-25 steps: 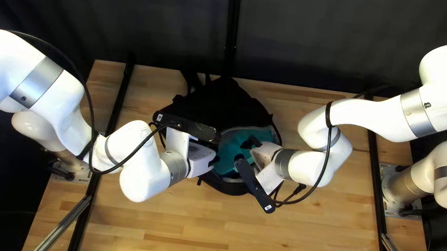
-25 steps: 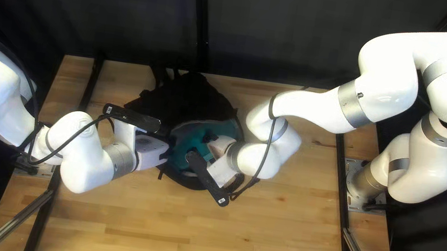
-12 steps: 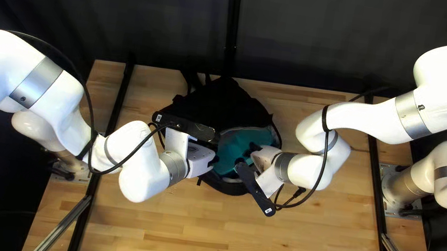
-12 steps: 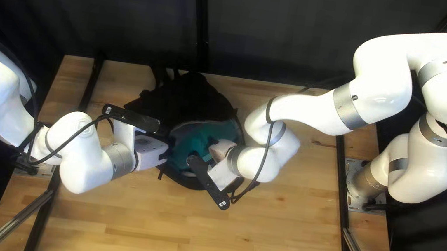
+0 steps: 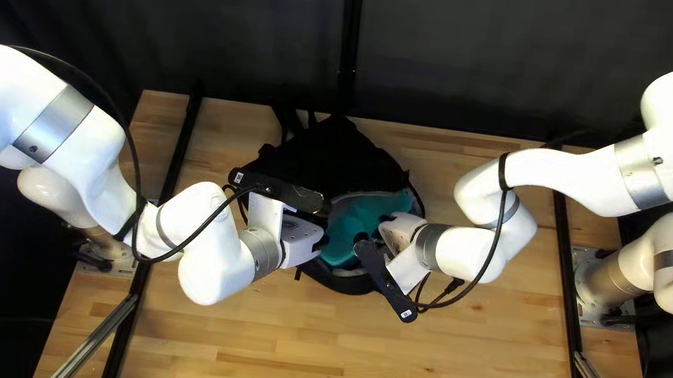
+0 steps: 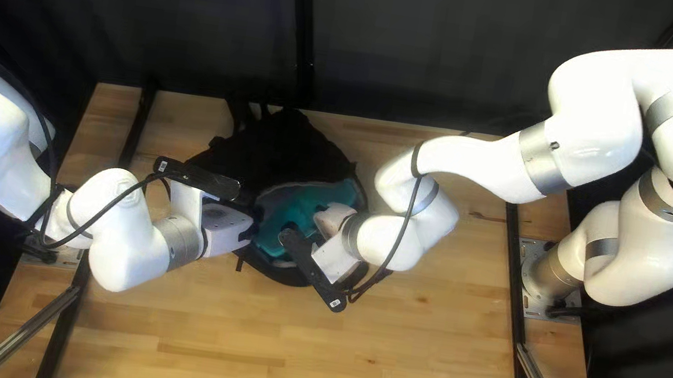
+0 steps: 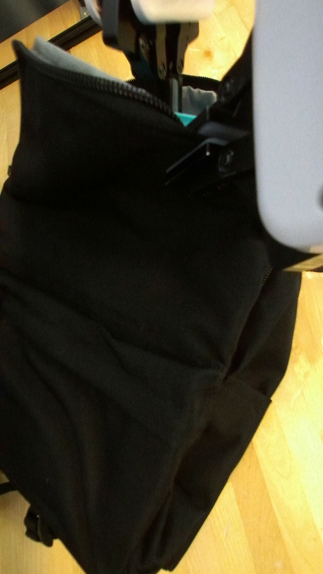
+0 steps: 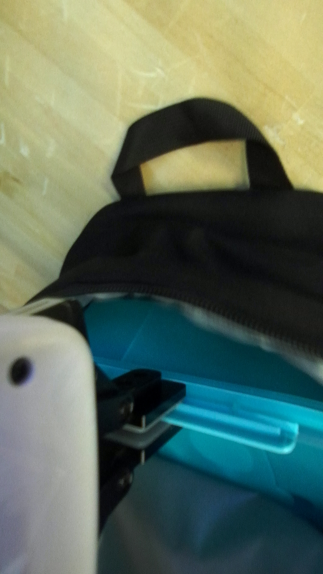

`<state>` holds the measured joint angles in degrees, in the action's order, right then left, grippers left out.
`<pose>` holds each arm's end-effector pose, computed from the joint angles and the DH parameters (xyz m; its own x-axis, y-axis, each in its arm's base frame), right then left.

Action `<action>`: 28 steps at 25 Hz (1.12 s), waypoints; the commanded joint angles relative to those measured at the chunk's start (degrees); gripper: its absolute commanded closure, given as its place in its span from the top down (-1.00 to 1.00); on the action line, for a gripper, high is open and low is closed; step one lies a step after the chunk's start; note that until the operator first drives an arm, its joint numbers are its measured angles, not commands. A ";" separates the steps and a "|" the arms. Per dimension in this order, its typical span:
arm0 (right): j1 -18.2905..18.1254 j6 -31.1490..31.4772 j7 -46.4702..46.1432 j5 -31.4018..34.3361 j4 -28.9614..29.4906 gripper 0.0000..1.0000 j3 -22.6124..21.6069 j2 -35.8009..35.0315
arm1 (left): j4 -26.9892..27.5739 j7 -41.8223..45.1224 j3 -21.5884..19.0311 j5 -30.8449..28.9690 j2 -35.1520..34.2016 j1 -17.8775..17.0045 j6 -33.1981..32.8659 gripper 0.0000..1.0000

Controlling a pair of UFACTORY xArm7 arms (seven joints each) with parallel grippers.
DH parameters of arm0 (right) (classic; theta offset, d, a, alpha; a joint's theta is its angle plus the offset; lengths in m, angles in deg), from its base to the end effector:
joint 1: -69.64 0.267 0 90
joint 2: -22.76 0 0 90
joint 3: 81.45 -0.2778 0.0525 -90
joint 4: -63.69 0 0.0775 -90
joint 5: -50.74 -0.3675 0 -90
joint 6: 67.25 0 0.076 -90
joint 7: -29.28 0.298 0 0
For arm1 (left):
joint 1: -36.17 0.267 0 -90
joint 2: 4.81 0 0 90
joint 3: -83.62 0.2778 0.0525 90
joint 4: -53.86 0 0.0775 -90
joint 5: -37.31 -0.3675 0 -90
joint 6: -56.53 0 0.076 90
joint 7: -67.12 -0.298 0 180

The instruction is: Remove a lunch box from a kids backpack

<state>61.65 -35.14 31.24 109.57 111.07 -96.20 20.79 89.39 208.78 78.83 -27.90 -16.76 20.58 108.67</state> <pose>0.5581 -0.0135 0.0997 0.6185 0.7851 -0.0331 0.6365 -0.4759 0.6070 0.4753 0.0094 0.1386 0.0388 0.7161 0.6969 0.8838 -0.3501 0.3105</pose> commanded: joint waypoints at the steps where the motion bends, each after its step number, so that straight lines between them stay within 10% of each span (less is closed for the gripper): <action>1: 0.37 2.23 -3.42 -2.65 1.07 -1.00 -0.39 1.78 | -0.04 0.00 0.01 -0.04 -0.06 0.01 -0.03 -1.00; 28: 3.41 13.59 -10.66 -10.09 2.41 -1.00 -2.96 10.69 | -0.44 0.60 0.60 -0.79 -0.02 0.48 -1.28 -1.00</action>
<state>64.66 -22.74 21.23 100.23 113.26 -98.85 30.58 89.08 209.35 79.37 -28.65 -16.65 21.01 107.47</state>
